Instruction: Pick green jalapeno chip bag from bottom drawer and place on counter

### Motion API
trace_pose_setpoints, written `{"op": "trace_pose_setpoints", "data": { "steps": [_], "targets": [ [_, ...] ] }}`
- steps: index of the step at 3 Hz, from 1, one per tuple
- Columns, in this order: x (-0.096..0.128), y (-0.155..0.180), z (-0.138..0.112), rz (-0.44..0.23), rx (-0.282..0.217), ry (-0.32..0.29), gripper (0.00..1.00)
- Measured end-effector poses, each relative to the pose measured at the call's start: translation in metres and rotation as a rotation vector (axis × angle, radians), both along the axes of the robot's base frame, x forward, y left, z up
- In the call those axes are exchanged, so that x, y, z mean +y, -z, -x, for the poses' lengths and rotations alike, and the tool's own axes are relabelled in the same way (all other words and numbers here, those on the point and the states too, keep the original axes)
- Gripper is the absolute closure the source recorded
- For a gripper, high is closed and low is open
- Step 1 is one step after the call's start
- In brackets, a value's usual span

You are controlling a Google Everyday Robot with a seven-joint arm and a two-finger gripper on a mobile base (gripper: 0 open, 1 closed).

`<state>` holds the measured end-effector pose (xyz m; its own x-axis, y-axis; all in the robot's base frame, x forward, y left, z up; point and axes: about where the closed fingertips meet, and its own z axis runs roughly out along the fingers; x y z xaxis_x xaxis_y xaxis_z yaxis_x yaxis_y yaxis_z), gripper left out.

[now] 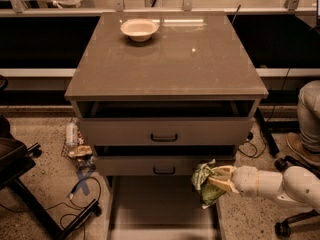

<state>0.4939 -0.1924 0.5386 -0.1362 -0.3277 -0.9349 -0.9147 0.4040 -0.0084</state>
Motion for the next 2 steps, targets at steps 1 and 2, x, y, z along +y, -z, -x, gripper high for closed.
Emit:
{"op": "trace_pose_setpoints", "data": {
  "steps": [1, 2],
  "targets": [
    [0.005, -0.043, -0.005, -0.022, -0.023, -0.04, 1.0],
    [-0.003, -0.12, -0.01, -0.051, -0.051, -0.055, 1.0]
  ]
}}
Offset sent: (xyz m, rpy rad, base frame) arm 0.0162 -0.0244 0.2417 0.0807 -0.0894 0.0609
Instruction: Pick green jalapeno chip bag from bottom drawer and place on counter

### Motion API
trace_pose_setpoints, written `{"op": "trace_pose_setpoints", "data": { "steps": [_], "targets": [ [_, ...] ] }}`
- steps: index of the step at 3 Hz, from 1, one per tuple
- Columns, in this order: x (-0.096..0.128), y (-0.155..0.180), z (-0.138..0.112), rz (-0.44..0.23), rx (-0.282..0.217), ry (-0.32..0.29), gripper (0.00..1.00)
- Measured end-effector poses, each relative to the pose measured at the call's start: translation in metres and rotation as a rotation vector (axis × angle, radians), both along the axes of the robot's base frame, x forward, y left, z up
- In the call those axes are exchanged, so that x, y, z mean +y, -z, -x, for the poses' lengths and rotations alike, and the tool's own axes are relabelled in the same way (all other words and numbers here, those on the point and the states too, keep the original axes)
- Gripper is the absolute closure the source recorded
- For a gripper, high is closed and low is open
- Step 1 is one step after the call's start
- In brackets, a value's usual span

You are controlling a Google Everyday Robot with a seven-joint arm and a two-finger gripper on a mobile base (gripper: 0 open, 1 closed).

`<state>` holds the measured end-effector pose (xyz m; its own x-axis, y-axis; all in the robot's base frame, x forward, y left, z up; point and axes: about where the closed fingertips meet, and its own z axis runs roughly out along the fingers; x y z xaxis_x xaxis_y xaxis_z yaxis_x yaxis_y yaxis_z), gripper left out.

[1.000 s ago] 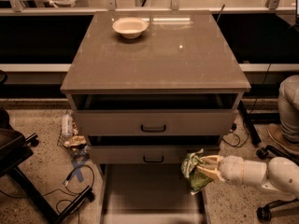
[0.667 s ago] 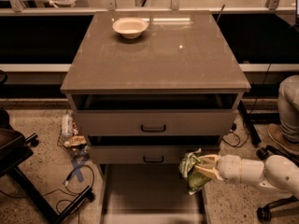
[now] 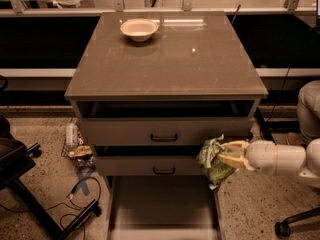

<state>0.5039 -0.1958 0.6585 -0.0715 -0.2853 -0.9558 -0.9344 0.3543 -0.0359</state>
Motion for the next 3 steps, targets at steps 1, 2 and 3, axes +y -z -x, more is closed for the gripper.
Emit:
{"op": "trace_pose_setpoints", "data": {
  "steps": [1, 2, 3],
  "targets": [
    [-0.001, -0.087, -0.011, 0.015, -0.033, 0.014, 1.0],
    [0.011, -0.169, -0.029, 0.064, -0.093, 0.041, 1.0],
    [0.029, -0.238, -0.06, 0.134, -0.16, 0.082, 1.0]
  ]
}}
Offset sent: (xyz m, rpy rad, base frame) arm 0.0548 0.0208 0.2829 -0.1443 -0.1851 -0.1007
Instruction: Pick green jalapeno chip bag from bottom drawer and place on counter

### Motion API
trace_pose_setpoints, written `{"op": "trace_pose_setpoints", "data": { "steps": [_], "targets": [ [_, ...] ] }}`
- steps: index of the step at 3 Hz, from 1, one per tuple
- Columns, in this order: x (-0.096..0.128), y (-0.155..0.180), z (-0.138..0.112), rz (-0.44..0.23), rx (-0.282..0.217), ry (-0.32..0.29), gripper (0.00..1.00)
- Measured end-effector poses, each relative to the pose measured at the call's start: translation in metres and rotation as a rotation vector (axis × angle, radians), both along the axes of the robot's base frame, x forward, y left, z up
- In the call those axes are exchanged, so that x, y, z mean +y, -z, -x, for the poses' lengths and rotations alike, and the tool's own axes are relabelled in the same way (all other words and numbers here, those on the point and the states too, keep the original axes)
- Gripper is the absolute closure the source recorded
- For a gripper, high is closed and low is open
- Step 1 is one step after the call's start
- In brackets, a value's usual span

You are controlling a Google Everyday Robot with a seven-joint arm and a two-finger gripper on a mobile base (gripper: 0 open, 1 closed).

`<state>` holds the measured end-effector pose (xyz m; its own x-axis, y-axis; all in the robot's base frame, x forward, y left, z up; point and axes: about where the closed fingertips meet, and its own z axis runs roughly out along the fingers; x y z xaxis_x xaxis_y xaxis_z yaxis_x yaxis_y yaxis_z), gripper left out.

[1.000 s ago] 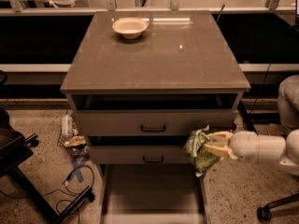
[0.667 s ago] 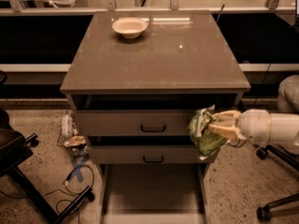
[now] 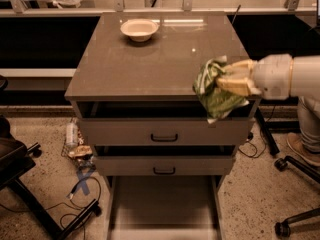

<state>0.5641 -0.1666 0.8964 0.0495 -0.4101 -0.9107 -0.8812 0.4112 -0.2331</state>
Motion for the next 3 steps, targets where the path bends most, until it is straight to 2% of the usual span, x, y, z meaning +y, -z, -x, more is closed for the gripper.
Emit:
{"op": "trace_pose_setpoints", "data": {
  "steps": [1, 2, 3],
  "targets": [
    [0.022, -0.054, -0.034, 0.048, -0.073, 0.04, 1.0],
    [0.028, -0.081, -0.078, 0.061, -0.162, 0.089, 1.0],
    [0.027, -0.086, -0.128, 0.04, -0.24, 0.13, 1.0]
  ]
}}
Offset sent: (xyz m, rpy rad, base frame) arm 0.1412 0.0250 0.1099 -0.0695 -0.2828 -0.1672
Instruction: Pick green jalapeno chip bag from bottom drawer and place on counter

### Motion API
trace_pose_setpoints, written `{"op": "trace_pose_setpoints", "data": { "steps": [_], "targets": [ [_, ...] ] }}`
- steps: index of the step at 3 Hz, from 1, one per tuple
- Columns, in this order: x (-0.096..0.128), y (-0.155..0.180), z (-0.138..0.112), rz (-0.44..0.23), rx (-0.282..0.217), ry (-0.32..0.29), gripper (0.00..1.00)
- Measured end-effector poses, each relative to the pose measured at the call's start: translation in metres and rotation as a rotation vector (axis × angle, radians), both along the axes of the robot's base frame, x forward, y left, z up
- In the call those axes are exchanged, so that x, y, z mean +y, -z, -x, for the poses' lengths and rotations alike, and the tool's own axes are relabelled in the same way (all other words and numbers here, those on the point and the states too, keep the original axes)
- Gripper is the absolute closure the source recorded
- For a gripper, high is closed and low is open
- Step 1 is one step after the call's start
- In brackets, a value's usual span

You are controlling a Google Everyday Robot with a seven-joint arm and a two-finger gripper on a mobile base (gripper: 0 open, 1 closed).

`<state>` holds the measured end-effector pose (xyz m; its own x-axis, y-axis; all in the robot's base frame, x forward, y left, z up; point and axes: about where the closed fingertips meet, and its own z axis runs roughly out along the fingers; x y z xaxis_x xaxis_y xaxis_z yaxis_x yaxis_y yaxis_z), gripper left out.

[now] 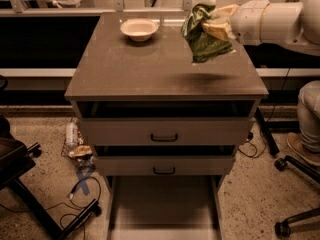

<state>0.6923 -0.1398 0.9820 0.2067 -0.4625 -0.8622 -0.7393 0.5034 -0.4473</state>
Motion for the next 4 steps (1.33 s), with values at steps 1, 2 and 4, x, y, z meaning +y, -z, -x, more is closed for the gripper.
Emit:
{"op": "trace_pose_setpoints", "data": {
  "steps": [1, 2, 4],
  "targets": [
    [0.009, 0.014, -0.047, -0.024, -0.051, 0.043, 1.0],
    [0.001, 0.026, -0.074, -0.036, -0.072, 0.139, 0.87],
    [-0.002, 0.02, -0.086, -0.061, -0.106, 0.194, 0.4]
  ]
}}
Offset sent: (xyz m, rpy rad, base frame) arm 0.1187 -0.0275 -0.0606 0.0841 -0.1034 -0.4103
